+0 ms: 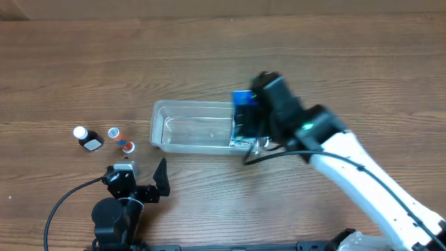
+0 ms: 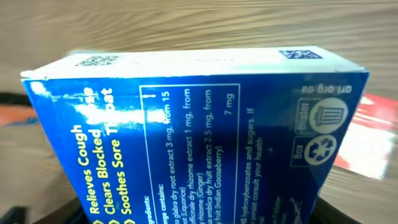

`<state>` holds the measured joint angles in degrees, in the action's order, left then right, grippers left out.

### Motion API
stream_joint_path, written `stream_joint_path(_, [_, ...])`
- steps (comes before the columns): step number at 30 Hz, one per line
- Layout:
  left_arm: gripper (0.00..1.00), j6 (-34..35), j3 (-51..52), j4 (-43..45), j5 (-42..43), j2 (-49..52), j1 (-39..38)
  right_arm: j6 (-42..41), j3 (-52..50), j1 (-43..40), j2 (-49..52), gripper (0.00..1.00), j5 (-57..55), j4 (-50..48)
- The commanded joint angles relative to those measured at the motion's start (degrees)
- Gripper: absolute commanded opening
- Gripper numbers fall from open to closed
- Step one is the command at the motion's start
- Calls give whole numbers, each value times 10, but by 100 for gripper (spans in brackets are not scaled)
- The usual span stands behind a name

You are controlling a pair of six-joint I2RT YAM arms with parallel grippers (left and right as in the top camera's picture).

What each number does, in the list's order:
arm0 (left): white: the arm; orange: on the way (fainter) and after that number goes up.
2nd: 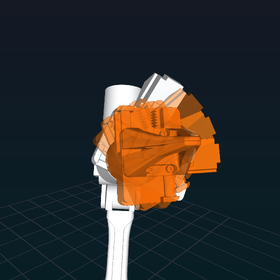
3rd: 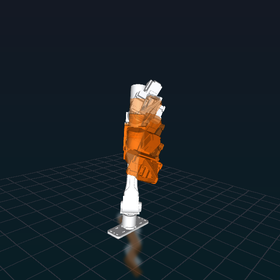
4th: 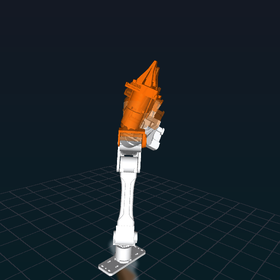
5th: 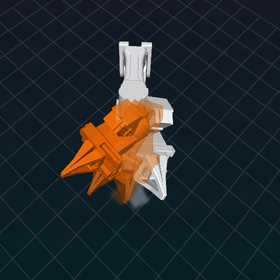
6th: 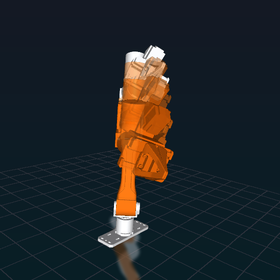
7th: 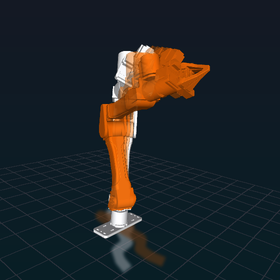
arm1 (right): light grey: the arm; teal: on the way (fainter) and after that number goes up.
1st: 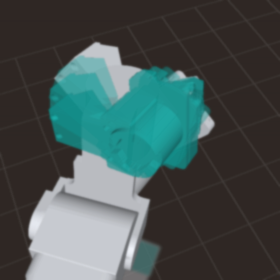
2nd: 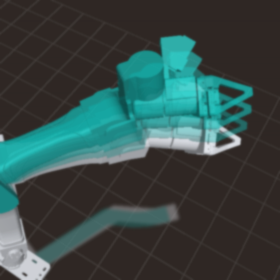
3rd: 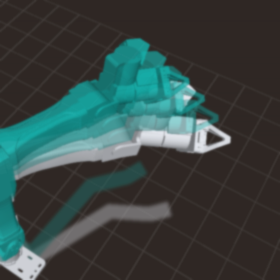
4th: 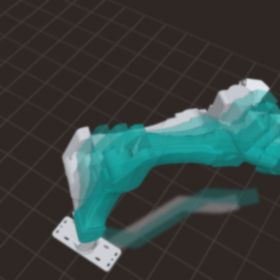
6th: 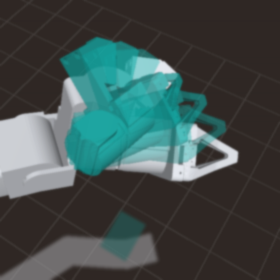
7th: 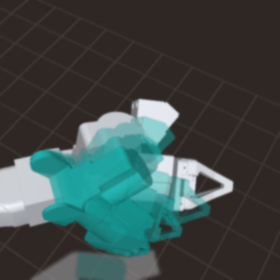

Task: Pack container
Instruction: 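Lower the blue box into the container and release it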

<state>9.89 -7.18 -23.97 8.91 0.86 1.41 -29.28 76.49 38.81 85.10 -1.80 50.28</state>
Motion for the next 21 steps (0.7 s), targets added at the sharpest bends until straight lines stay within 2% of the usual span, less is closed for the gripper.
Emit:
stream_joint_path(1, [100, -7, 3, 4, -5, -5, -3, -38, 5, 19, 53, 72, -15, -63])
stream_joint_path(6, [100, -7, 3, 4, -5, -5, -3, -43, 5, 20, 140, 72, 30, -148])
stream_joint_path(10, [100, -7, 3, 4, -5, -5, -3, -68, 5, 20, 188, 72, 30, -148])
stream_joint_path(21, [100, -7, 3, 3, -5, -5, -3, -68, 5, 29, 229, 72, 23, -166])
